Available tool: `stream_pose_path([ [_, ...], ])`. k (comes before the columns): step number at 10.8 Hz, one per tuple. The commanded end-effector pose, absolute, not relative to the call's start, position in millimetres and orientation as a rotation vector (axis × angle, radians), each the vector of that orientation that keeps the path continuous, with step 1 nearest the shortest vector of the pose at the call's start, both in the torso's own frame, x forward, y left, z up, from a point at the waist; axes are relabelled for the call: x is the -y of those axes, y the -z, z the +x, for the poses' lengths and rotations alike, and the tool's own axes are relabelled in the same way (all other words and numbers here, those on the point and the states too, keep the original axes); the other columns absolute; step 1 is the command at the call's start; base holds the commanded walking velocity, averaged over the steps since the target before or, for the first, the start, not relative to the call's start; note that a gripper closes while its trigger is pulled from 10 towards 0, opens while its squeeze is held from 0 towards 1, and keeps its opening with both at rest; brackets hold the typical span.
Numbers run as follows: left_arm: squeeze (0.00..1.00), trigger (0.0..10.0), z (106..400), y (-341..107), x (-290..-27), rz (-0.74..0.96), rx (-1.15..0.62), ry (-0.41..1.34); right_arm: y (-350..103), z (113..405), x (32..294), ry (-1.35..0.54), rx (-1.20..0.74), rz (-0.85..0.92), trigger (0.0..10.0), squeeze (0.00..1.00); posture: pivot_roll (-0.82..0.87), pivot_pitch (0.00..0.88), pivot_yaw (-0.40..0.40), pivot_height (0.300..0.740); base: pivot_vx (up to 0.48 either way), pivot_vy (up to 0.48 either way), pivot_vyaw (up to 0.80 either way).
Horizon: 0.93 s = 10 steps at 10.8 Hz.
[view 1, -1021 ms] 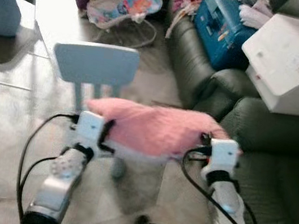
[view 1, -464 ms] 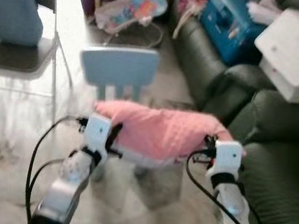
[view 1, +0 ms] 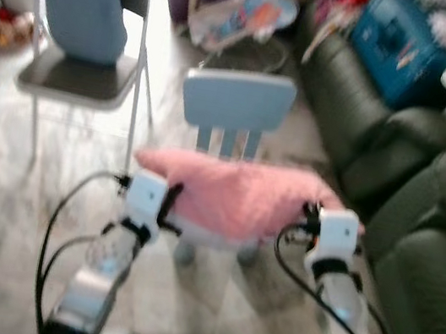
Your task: Move the pillow to the sofa
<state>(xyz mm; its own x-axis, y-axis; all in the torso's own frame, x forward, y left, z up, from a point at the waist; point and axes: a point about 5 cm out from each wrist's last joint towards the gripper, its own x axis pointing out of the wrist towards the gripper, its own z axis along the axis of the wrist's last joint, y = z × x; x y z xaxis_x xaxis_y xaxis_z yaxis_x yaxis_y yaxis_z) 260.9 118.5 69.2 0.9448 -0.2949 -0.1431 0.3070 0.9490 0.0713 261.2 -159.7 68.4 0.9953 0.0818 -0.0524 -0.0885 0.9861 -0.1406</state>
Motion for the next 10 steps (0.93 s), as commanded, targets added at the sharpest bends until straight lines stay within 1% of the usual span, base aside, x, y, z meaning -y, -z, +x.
stream_pose_path([
  [1,0.0,10.0,262.9,-76.2,-115.6,0.106,-0.092,0.314,-72.5,261.9,162.6,-0.076,-0.027,-0.152,10.0,0.0,-0.03,0.086,-0.075,0.74,0.0,0.0,0.0],
  [10,0.0,10.0,261.9,-79.9,-112.8,0.059,-0.071,0.368,-70.2,262.0,162.0,-0.078,-0.039,-0.153,10.0,0.0,-0.03,0.094,-0.074,0.74,0.0,0.0,-0.8],
])
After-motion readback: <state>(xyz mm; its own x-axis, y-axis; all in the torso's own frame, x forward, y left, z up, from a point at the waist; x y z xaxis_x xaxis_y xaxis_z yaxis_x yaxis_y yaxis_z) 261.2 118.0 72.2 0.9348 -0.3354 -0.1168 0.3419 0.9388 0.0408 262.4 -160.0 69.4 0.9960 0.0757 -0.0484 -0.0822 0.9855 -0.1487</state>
